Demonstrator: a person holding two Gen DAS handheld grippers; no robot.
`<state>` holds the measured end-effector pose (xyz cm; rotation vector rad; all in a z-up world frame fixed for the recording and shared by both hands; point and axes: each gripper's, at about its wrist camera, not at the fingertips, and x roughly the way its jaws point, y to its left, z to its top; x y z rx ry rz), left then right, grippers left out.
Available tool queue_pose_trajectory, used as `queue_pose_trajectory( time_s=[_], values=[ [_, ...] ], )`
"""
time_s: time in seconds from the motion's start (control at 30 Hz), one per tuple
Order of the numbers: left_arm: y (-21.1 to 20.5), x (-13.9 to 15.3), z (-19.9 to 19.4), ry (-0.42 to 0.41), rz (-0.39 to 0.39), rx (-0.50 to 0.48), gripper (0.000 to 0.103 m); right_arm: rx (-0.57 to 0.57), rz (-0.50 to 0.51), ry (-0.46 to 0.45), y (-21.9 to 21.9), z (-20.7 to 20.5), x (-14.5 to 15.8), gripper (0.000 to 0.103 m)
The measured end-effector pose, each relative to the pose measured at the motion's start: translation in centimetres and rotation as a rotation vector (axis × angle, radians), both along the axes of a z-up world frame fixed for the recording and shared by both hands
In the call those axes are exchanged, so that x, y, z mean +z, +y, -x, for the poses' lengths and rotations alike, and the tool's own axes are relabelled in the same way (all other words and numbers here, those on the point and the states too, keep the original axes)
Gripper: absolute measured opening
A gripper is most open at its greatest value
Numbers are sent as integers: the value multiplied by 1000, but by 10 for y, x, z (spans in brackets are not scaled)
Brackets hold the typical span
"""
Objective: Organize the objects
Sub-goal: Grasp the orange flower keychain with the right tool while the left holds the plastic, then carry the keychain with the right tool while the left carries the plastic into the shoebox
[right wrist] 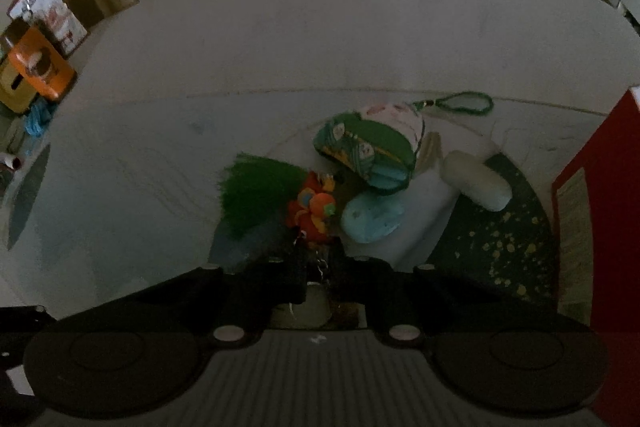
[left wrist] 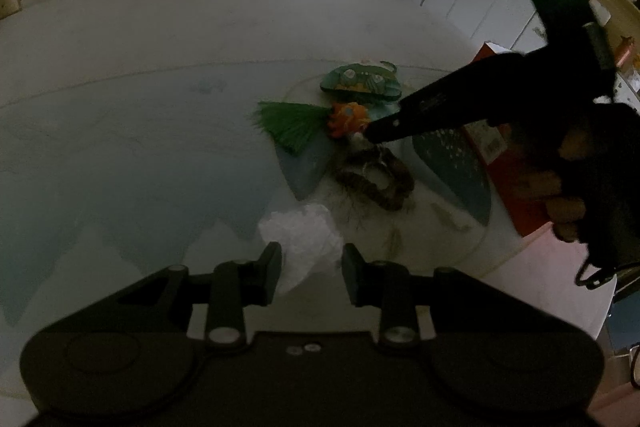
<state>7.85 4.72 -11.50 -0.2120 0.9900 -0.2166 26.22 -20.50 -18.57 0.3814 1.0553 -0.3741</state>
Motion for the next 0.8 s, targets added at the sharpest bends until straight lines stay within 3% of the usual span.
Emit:
queue_pose_trajectory(
  time_s=[0.37, 0.8],
  values=[
    [-4, 11, 1, -32, 6, 7, 31, -26, -66, -116, 3, 26, 53, 4],
    [-17, 33, 5, -63, 23, -25, 31, -82, -60, -201, 1, 82, 107, 0]
  ],
)
